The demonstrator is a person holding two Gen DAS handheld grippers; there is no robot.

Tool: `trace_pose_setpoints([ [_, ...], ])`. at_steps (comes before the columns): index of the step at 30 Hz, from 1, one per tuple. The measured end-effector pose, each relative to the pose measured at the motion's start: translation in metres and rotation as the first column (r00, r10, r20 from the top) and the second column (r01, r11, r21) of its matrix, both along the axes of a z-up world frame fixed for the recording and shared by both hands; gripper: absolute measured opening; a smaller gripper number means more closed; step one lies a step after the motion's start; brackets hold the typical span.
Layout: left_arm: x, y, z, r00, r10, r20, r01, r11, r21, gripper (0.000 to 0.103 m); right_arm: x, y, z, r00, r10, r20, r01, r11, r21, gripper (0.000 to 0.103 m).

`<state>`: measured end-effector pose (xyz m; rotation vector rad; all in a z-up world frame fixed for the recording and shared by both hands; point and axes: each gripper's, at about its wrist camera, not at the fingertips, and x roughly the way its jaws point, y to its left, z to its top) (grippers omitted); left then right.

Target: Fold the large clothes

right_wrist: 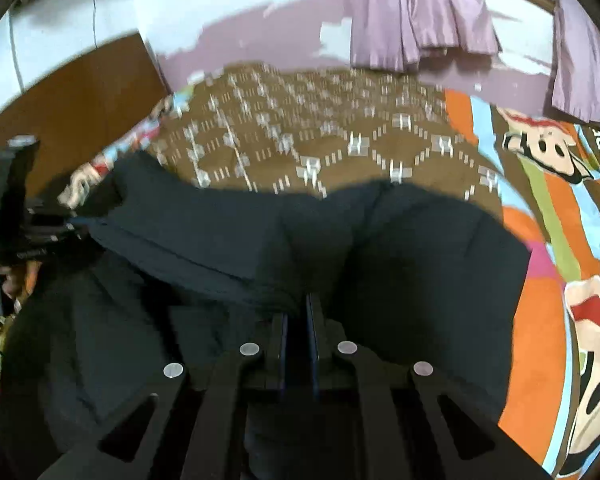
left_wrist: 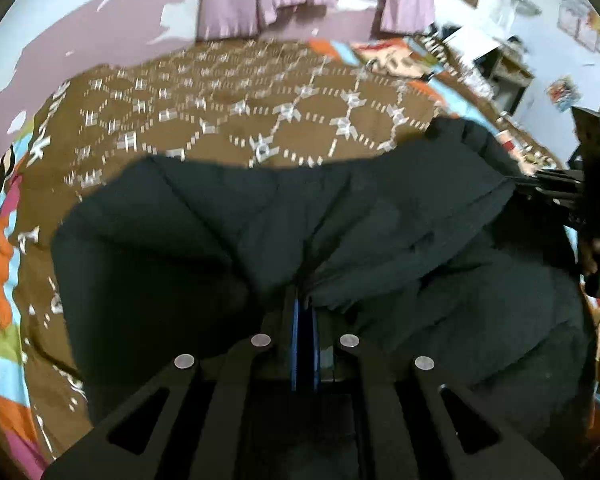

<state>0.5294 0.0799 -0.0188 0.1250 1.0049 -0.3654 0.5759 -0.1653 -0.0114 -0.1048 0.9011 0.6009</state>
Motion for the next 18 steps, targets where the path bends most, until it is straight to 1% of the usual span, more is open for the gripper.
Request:
trace_pose_setpoints([
  [3,0.013,-0.007,-0.020,0.999,0.015,-0.041,-0.013,0.999,0.053,0.003,0.006,0.002,-0.019,0.998,-0.009,-0.056,0.007,1.000,-0.028,0.008],
  [6,0.021,-0.011,-0.034,0.999,0.015,-0.047,-0.009,0.994,0.107,0.003,0.009,0.006,-0.033,0.998,-0.005,-0.059,0.001,0.998,-0.066,0.008],
  [8,0.025,-0.011,-0.037,0.998,0.023,-0.055,-0.015,0.992,0.125,0.003,0.011,0.007,-0.036,0.998,-0.013,-0.065,0.008,0.998,-0.070,0.008],
  [11,0.018,-0.009,-0.030,0.999,0.024,-0.032,-0.021,0.994,0.105,0.004,0.007,0.001,-0.029,0.998,-0.017,-0.055,0.015,0.999,-0.033,0.011],
  [13,0.009,-0.005,-0.023,1.000,0.005,-0.012,-0.004,0.997,0.080,0.007,0.006,-0.007,-0.023,0.997,-0.019,-0.076,0.021,1.000,0.014,0.023],
  [14,0.004,0.000,-0.020,1.000,-0.004,-0.012,0.005,0.998,0.063,0.012,0.005,-0.013,-0.020,0.996,-0.016,-0.092,0.020,0.999,0.048,0.026],
  [15,0.000,0.002,-0.018,1.000,-0.011,-0.015,0.012,0.999,0.053,0.019,0.004,-0.018,-0.017,0.994,-0.005,-0.109,0.013,0.997,0.077,0.033],
  [16,-0.003,0.005,-0.014,1.000,-0.015,-0.017,0.016,0.999,0.049,0.022,0.002,-0.023,-0.014,0.993,0.012,-0.118,-0.001,0.996,0.092,0.038],
  [17,-0.007,0.009,-0.009,1.000,-0.015,-0.014,0.015,0.999,0.037,0.029,0.000,-0.025,-0.011,0.993,0.021,-0.112,-0.011,0.996,0.093,0.038],
  [18,-0.010,0.011,-0.002,1.000,-0.018,-0.003,0.018,1.000,0.006,0.034,-0.003,-0.030,-0.006,0.995,0.032,-0.095,-0.023,0.996,0.089,0.038],
])
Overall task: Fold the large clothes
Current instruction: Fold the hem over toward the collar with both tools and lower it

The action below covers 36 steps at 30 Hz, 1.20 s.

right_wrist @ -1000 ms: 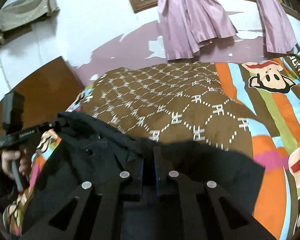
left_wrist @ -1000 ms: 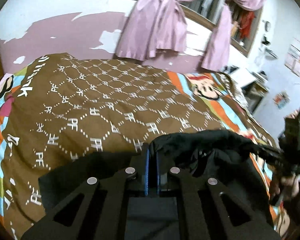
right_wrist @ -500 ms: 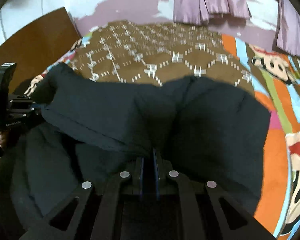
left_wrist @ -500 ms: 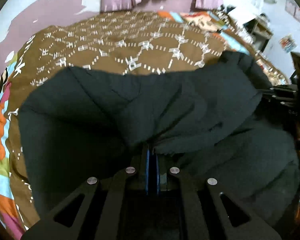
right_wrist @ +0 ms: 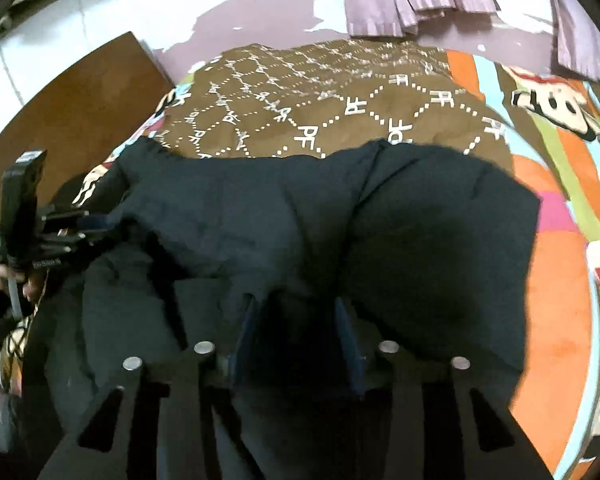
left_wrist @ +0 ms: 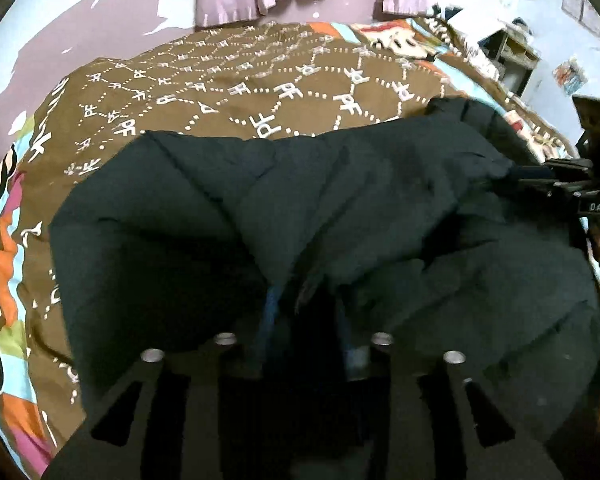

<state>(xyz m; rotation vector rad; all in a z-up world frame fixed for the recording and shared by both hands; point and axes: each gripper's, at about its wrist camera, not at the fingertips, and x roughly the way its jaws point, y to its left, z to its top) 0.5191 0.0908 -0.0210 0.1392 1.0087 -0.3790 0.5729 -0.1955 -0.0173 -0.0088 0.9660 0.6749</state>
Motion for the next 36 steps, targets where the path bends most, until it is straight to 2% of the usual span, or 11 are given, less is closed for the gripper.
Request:
trace_pose_setpoints([
  [2,-0.007,0.008,0.017,0.999,-0.003,0.038,0.006,0.997,-0.075,0.040,-0.003,-0.008,0.011,1.000,0.000,0.023,-0.001,0.999,0.037,0.038],
  [4,-0.007,0.010,0.033,0.997,-0.002,0.081,0.013,0.991,-0.131,0.047,0.001,-0.020,0.028,0.998,-0.038,0.042,0.032,0.990,0.137,0.038],
  [8,0.013,-0.006,0.056,0.989,0.038,0.144,-0.014,0.987,-0.162,0.050,0.026,-0.016,0.049,0.992,-0.117,0.044,0.104,0.967,0.234,0.038],
  [11,0.049,-0.025,0.059,0.989,0.095,0.111,-0.074,0.981,-0.180,0.050,0.051,0.007,0.050,0.993,-0.118,-0.006,0.115,0.953,0.282,0.033],
  [14,0.070,-0.027,0.052,0.993,0.113,0.047,-0.093,0.949,-0.301,0.049,0.069,0.031,0.041,0.994,-0.086,-0.068,0.103,0.950,0.294,0.024],
  [16,0.079,-0.033,0.046,0.996,0.081,0.021,-0.069,0.935,-0.348,0.040,0.073,0.043,0.031,0.992,-0.054,-0.115,0.087,0.950,0.299,0.019],
  [18,0.085,-0.039,0.039,0.999,0.044,-0.005,-0.043,0.947,-0.319,0.028,0.072,0.054,0.021,0.990,-0.009,-0.143,0.047,0.964,0.261,0.019],
  [23,0.079,-0.047,0.008,0.988,-0.107,-0.115,0.079,0.972,-0.222,0.018,0.065,0.065,-0.010,0.971,0.061,-0.232,-0.034,0.992,0.122,0.018],
  [25,0.070,-0.053,-0.004,0.981,-0.138,-0.133,0.116,0.980,-0.162,0.015,0.065,0.066,-0.021,0.959,0.073,-0.275,-0.053,0.995,0.080,0.012],
  [32,0.070,-0.068,-0.038,0.971,-0.116,-0.209,0.114,0.993,-0.020,0.009,0.071,0.087,-0.043,0.940,0.085,-0.331,-0.108,0.993,-0.053,0.010],
  [36,0.083,-0.067,-0.055,0.969,-0.058,-0.241,0.065,0.998,0.022,0.006,0.076,0.093,-0.056,0.950,0.048,-0.309,-0.089,0.989,-0.118,0.000],
])
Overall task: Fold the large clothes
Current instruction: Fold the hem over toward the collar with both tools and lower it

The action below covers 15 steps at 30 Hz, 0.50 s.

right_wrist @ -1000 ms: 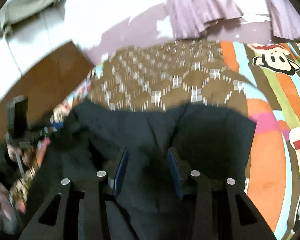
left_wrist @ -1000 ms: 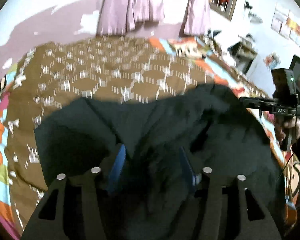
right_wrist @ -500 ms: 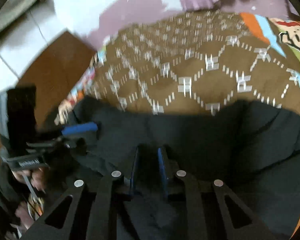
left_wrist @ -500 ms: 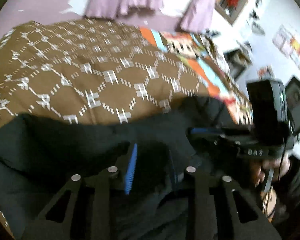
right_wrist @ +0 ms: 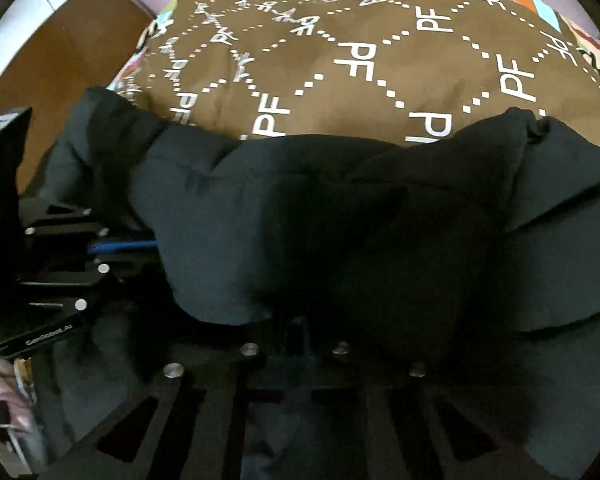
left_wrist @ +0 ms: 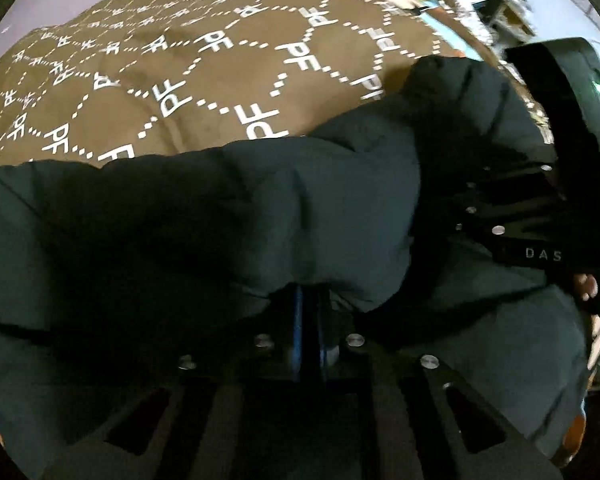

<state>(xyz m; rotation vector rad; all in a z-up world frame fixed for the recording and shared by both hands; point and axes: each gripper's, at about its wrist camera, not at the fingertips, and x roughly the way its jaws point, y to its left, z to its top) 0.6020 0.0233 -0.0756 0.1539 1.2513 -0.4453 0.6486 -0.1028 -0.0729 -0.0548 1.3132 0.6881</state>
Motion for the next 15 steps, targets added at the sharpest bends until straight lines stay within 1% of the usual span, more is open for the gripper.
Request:
trace_pose_setpoints([
  [2,0.001,0.002,-0.005,1.000,0.010,0.004,-0.010,1.000,0.000,0.005,0.003,-0.002,-0.006,1.000,-0.025,-0.004,0.025,1.000,0.011,0.000],
  [4,0.000,0.006,-0.010,0.999,0.036,0.008,-0.036,0.999,-0.018,0.005,0.003,-0.005,-0.008,0.999,-0.045,-0.001,0.045,0.999,0.020,0.000],
  [7,-0.008,0.007,-0.007,0.998,0.054,0.039,-0.053,0.999,-0.012,0.005,-0.004,-0.004,-0.004,0.998,-0.055,0.039,0.055,0.998,0.005,0.000],
  [9,-0.014,0.007,-0.003,0.996,0.053,0.066,-0.052,0.999,-0.009,0.005,-0.011,-0.007,0.000,0.996,-0.061,0.061,0.060,0.998,0.013,0.001],
  [10,-0.017,0.008,0.000,0.995,0.053,0.081,-0.051,0.999,-0.018,0.005,-0.013,-0.010,0.002,0.996,-0.068,0.058,0.067,0.997,0.028,0.003],
  [12,-0.021,0.013,0.004,0.994,0.061,0.093,-0.056,0.997,-0.053,0.005,-0.017,-0.018,0.007,0.995,-0.091,0.050,0.088,0.994,0.061,0.003],
  [15,-0.028,0.026,0.012,0.990,0.118,0.082,-0.107,0.986,-0.130,0.005,-0.021,-0.023,0.013,0.992,-0.115,0.058,0.110,0.991,0.082,0.003],
])
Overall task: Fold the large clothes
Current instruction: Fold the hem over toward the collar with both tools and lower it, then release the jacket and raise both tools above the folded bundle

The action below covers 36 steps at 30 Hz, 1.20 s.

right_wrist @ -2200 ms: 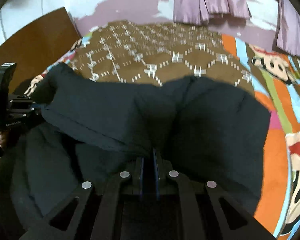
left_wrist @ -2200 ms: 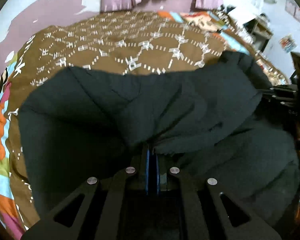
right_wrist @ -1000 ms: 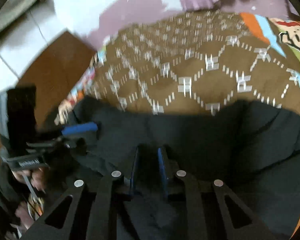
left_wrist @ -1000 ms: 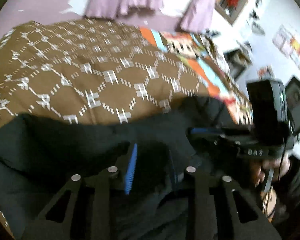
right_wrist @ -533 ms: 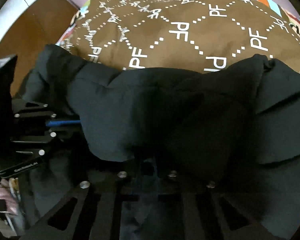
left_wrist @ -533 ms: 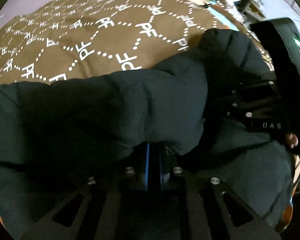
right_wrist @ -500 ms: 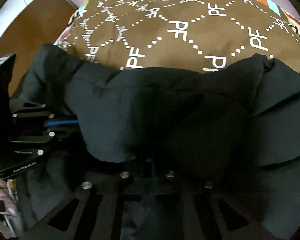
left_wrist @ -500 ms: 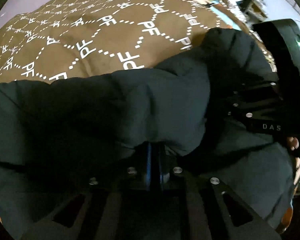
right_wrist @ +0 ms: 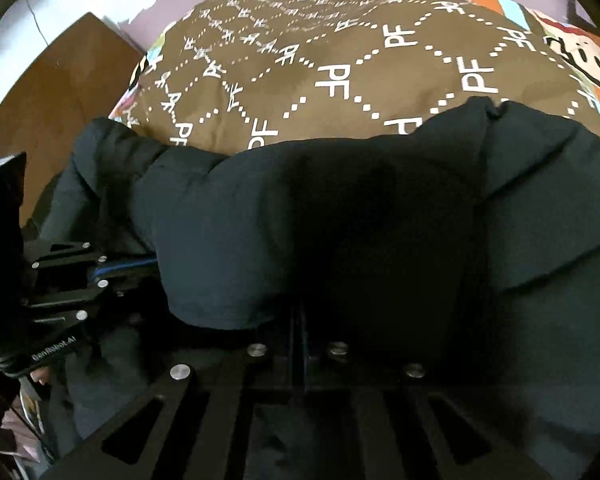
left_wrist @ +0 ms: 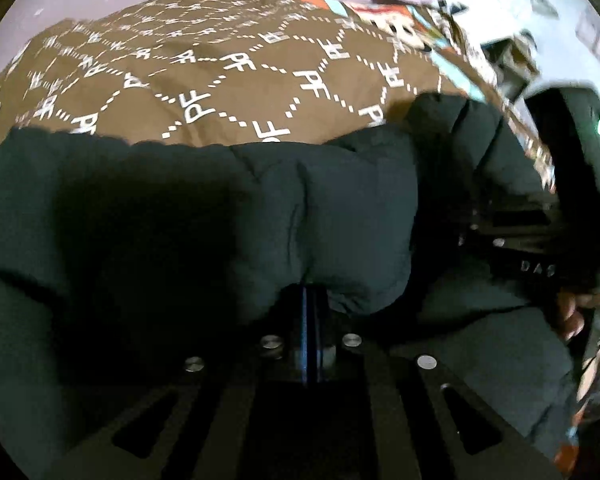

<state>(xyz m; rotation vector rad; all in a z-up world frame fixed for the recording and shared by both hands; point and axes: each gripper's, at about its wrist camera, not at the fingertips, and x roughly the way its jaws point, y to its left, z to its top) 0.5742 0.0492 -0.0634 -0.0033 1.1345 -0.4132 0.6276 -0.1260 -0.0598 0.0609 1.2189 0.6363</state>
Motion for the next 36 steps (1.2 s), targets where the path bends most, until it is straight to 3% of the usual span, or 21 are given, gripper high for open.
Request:
trace_pose_setpoints([
  [2,-0.005,0.003,0.008,0.999,0.033,0.008,-0.033,0.999,-0.013,0.005,-0.005,0.000,0.007,1.000,-0.012,0.023,0.012,1.000,-0.002,0.004],
  [5,-0.011,-0.002,0.022,0.998,0.062,0.032,-0.062,0.998,0.009,0.007,-0.012,0.000,0.017,0.998,-0.026,0.063,0.026,1.000,-0.001,0.014],
  [7,-0.014,-0.011,0.031,0.995,0.084,0.044,-0.085,0.996,0.016,0.014,-0.018,-0.003,0.023,0.996,-0.040,0.081,0.039,0.999,0.010,0.023],
  [9,-0.019,-0.014,0.036,0.993,0.100,0.057,-0.101,0.995,0.009,0.030,-0.021,-0.003,0.028,0.994,-0.044,0.099,0.043,0.999,0.003,0.028],
  [11,-0.027,-0.015,0.045,0.990,0.116,0.081,-0.117,0.993,0.005,0.037,-0.024,-0.003,0.032,0.992,-0.043,0.119,0.044,0.999,-0.008,0.033],
  [14,-0.030,-0.018,0.049,0.983,0.143,0.113,-0.146,0.989,0.025,0.039,-0.029,-0.007,0.039,0.988,-0.057,0.146,0.059,0.998,-0.006,0.035],
  [17,-0.029,-0.017,0.053,0.974,0.184,0.130,-0.189,0.982,0.027,0.044,-0.034,-0.014,0.046,0.982,-0.088,0.167,0.089,0.996,0.002,0.045],
  [21,-0.039,-0.013,0.068,0.957,0.234,0.174,-0.237,0.972,-0.004,0.060,-0.042,-0.021,0.059,0.968,-0.128,0.215,0.129,0.992,0.009,0.062],
  [24,-0.048,-0.015,0.080,0.948,0.250,0.196,-0.250,0.968,-0.030,0.064,-0.051,-0.028,0.069,0.955,-0.195,0.224,0.188,0.981,0.056,0.076],
  [25,-0.052,-0.015,0.083,0.945,0.257,0.204,-0.255,0.966,-0.037,0.065,-0.055,-0.030,0.073,0.950,-0.213,0.227,0.202,0.977,0.073,0.078],
  [27,-0.060,-0.016,0.090,0.936,0.277,0.220,-0.273,0.961,-0.046,0.079,-0.064,-0.034,0.083,0.939,-0.240,0.247,0.225,0.970,0.089,0.082],
  [30,-0.074,-0.013,0.100,0.919,0.304,0.252,-0.294,0.953,-0.079,0.089,-0.080,-0.038,0.098,0.919,-0.276,0.282,0.256,0.961,0.106,0.090],
  [36,-0.106,-0.007,0.125,0.889,0.351,0.295,-0.326,0.936,-0.129,0.100,-0.120,-0.045,0.128,0.883,-0.314,0.348,0.285,0.949,0.134,0.099],
])
